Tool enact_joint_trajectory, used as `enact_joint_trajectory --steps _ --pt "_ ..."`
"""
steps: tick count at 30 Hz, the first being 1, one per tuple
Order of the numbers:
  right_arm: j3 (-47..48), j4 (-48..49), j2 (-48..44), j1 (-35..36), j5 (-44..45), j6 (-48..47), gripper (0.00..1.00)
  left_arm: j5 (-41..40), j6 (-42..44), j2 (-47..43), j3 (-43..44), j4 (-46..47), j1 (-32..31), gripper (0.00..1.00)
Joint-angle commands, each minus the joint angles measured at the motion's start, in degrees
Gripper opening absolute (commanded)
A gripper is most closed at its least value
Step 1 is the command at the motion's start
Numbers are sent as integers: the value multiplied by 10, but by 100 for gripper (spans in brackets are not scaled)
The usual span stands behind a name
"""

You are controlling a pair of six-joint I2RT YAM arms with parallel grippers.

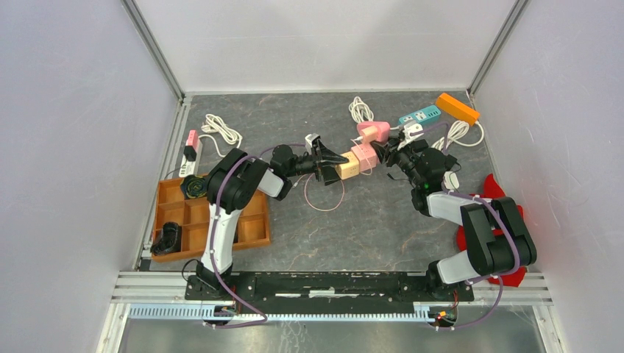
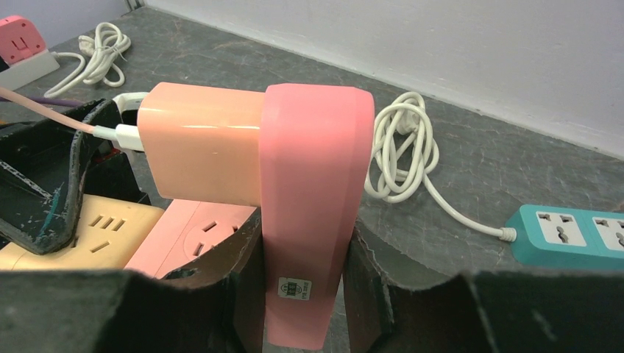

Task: Pull the plug off the socket
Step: Remove the plug from the socket.

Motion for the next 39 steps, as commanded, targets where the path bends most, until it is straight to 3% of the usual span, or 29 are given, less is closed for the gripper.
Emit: enact_joint_trajectory --steps 1,6,12,20,24,31,34,39 --pt "4 19 -18 -34 109 -74 0 18 70 -60 10 -31 35 2" --pt "5 23 -11 -35 77 -60 0 21 168 -90 23 -151 29 2" --pt "22 39 29 -26 -48 48 0 18 136 -73 18 -103 29 2" --pt "18 54 47 19 -42 166 0 11 136 -80 12 -109 34 2" --pt "11 54 68 35 -28 199 0 1 218 -113 17 -253 40 2" --pt "-7 136 140 52 -51 315 0 -62 435 -187 95 -630 43 2" --pt "-17 157 143 65 -50 347 0 -79 477 -191 135 -722 41 2" --pt "-27 166 153 71 -36 393 15 -110 564 -154 245 -904 28 2"
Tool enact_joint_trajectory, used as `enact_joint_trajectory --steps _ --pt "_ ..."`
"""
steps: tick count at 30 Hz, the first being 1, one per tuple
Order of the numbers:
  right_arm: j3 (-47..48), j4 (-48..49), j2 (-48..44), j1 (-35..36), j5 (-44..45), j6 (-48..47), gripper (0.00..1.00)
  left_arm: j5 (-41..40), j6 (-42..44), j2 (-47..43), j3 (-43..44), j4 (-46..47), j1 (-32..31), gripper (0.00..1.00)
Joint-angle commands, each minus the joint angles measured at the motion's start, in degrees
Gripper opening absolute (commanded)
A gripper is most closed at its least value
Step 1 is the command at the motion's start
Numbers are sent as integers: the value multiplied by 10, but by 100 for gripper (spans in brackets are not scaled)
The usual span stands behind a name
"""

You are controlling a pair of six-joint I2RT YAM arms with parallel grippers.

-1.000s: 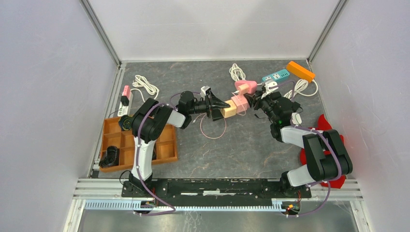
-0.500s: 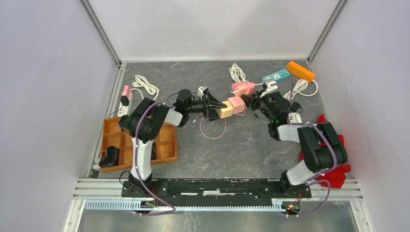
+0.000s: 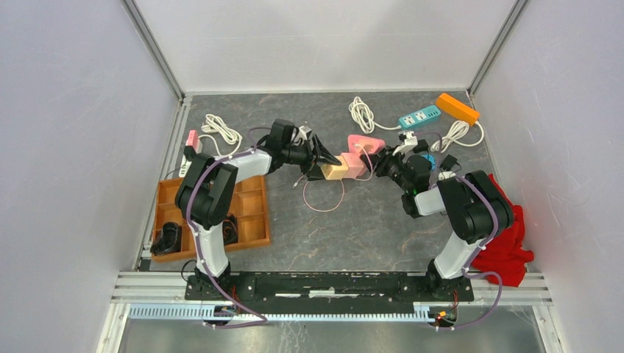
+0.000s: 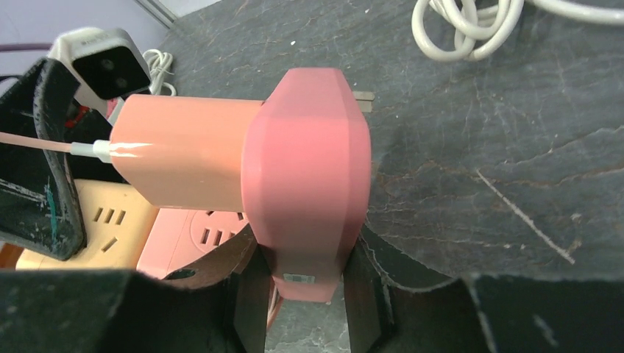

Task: Pull the plug off the socket
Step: Remove the plug from the socket.

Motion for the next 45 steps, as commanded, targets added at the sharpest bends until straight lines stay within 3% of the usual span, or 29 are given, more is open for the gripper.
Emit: enact_joint_trajectory --steps 1,8,10,11,12,15,18,28,32,38,45 --pt "-9 75 2 32 -68 101 15 -81 141 11 124 -150 -10 2" --pt "-8 75 7 29 -68 93 26 -116 185 47 212 -245 -27 2" --pt "-7 68 1 18 -66 76 21 -118 180 43 203 -234 -28 2" --pt "-7 63 -3 14 -63 58 7 -118 172 36 192 -220 -30 2" --pt "-7 49 -9 10 -53 40 0 -117 162 29 181 -205 -31 2" --pt "-4 -13 -41 8 -1 -77 0 -107 144 11 164 -186 -35 2" --pt "-2 -34 -50 1 41 -129 0 -93 121 -17 151 -173 -35 2" --pt "-6 -31 -34 -50 43 -70 0 -63 51 -133 27 -90 -11 2" --pt "-5 -28 -31 -52 44 -61 0 -58 -19 -168 -34 -14 -11 2" --pt "-14 -13 -53 -38 76 -82 0 -119 -140 -187 -88 132 -60 2" --pt "-11 -22 -45 -41 89 -98 0 -139 -153 -206 -77 126 -98 2"
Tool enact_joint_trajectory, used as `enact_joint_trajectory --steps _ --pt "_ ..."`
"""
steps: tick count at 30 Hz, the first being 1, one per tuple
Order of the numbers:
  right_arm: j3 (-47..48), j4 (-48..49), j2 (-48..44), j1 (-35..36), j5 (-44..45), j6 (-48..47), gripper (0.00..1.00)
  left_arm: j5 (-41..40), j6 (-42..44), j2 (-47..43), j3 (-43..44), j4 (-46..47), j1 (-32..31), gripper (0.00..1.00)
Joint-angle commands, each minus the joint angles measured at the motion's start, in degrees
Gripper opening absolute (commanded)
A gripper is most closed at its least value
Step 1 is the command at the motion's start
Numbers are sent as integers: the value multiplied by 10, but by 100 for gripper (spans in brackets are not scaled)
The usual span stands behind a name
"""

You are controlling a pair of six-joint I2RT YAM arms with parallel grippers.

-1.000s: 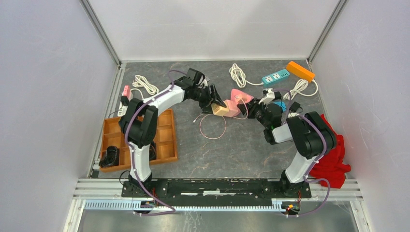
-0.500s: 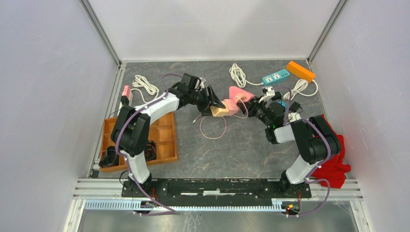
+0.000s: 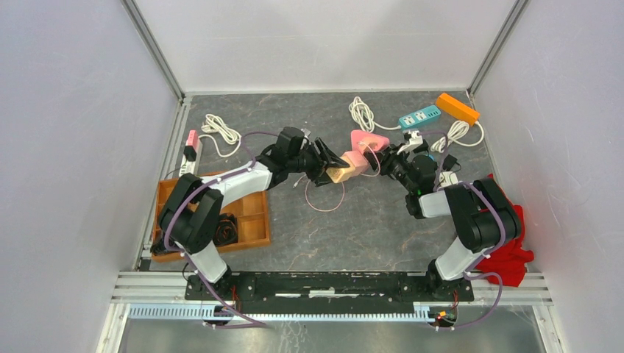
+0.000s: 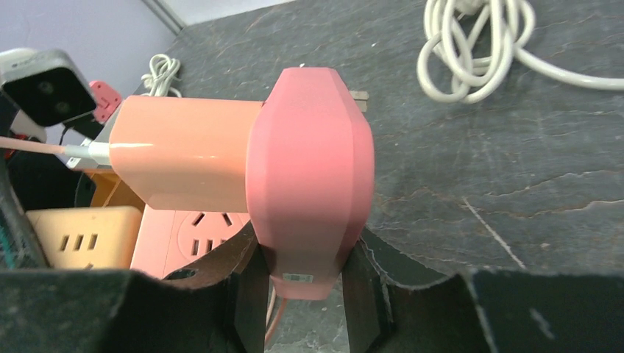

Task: Pull the plug off the socket
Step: Remove the plug from the socket, then place the socket at the center of the board.

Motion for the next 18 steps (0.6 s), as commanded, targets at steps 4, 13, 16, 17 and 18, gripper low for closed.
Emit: enact_joint_trajectory --steps 4,13,16,17,18 --pt "5 -12 10 -24 83 -60 0 60 -24 -125 -12 32 12 2" --pt "29 -1 52 -24 -8 -28 0 83 8 -216 -83 30 83 2" --pt "51 13 81 -23 -80 -5 0 104 29 -220 -89 56 92 2" --pt "61 11 90 -22 -97 0 1 113 36 -222 -94 71 94 2" --pt "73 6 99 -22 -111 5 6 126 45 -224 -102 84 97 2"
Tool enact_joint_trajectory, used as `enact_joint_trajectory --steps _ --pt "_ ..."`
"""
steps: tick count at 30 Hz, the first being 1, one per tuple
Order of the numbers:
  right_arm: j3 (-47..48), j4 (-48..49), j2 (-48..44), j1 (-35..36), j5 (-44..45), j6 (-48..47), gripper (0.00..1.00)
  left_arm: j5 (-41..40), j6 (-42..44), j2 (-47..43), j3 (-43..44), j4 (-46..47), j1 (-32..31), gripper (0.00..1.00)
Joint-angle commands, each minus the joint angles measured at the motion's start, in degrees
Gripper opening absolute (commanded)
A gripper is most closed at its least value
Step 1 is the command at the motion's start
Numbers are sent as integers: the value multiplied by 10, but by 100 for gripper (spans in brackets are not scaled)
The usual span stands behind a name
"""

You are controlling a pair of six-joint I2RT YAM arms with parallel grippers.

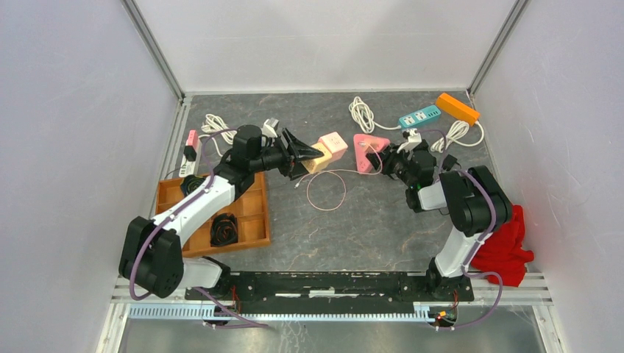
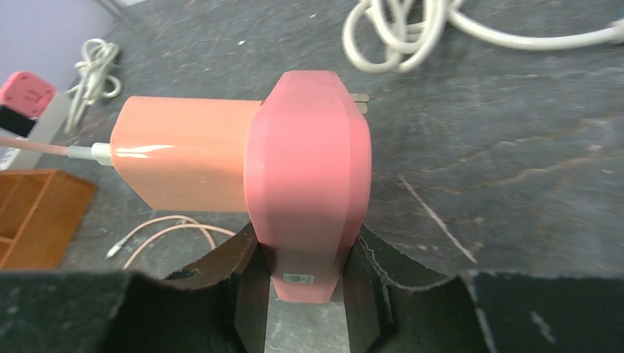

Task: Pull the plug off the socket
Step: Place the socket at the center of the board.

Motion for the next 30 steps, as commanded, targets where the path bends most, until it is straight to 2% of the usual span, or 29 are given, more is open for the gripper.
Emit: enact_joint_trajectory --steps 1,3,7,9,10,12,17,21,26,30 --pt "53 14 43 5 -103 30 13 68 53 -17 -17 91 10 2" --pt "70 7 61 6 -122 47 23 77 79 -26 -33 103 18 2" --pt "112 -40 95 9 -138 59 64 80 136 -54 -48 97 30 2" --pt "133 -74 101 7 -141 42 79 81 162 -64 -48 84 33 2" --pt "141 -95 98 7 -140 28 83 80 172 -68 -46 76 35 2" --pt "160 -141 93 3 -136 -1 86 77 194 -77 -41 58 37 2" --pt "174 -218 68 -24 -119 -72 89 73 244 -84 -30 6 42 2" --pt "186 -307 51 -51 -97 -154 98 78 284 -79 -15 -26 43 2" --pt "208 -424 33 -69 -104 -240 98 97 322 -51 24 -44 43 2" --pt "217 -505 4 -70 -69 -330 98 117 325 -30 42 -22 43 2"
